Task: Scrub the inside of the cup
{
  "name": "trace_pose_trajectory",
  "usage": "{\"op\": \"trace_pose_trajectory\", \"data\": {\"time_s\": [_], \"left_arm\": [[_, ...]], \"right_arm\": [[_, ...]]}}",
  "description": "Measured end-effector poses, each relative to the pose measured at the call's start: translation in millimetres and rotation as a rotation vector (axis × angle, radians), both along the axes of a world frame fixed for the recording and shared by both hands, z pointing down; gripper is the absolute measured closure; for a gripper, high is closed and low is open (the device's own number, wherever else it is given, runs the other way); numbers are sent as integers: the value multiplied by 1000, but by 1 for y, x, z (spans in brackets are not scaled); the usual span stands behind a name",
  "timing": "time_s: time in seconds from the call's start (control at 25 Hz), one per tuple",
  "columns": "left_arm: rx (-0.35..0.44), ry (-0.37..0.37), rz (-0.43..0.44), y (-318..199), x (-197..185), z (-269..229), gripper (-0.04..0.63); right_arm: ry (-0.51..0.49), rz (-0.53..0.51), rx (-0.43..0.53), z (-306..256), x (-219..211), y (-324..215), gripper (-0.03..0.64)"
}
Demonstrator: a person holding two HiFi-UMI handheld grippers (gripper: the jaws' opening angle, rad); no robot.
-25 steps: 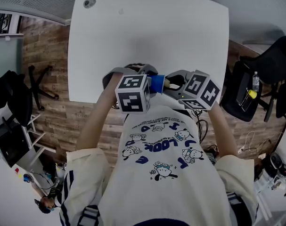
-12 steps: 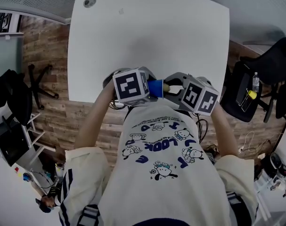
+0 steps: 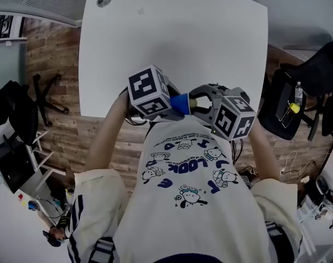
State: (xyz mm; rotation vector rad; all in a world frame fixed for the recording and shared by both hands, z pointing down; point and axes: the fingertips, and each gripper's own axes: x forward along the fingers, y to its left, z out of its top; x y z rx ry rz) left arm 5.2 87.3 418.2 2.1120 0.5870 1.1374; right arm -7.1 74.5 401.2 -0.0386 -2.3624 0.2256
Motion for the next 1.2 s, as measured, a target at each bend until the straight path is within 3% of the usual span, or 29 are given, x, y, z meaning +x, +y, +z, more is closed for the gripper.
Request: {"op": "trace_pose_trajectory", "data": {"time_s": [0.52,0.68,0.76,1.2], "left_arm": [[-192,22,-84,-3,-4,-5,290],[-193,31,-110,-9,-3,-8,290],[-164,15,-108,-13,-3,-4,290],[-58,-7,-79,-17,3,4,291]], "right_arm": [[-15,-86,353,-7,-3,-10,505],[-4,-79,444,-11,-2,-19,505],[5,-63,436,-7,-1,-21,505],[-53,29,158,2,5,-20,505]]}}
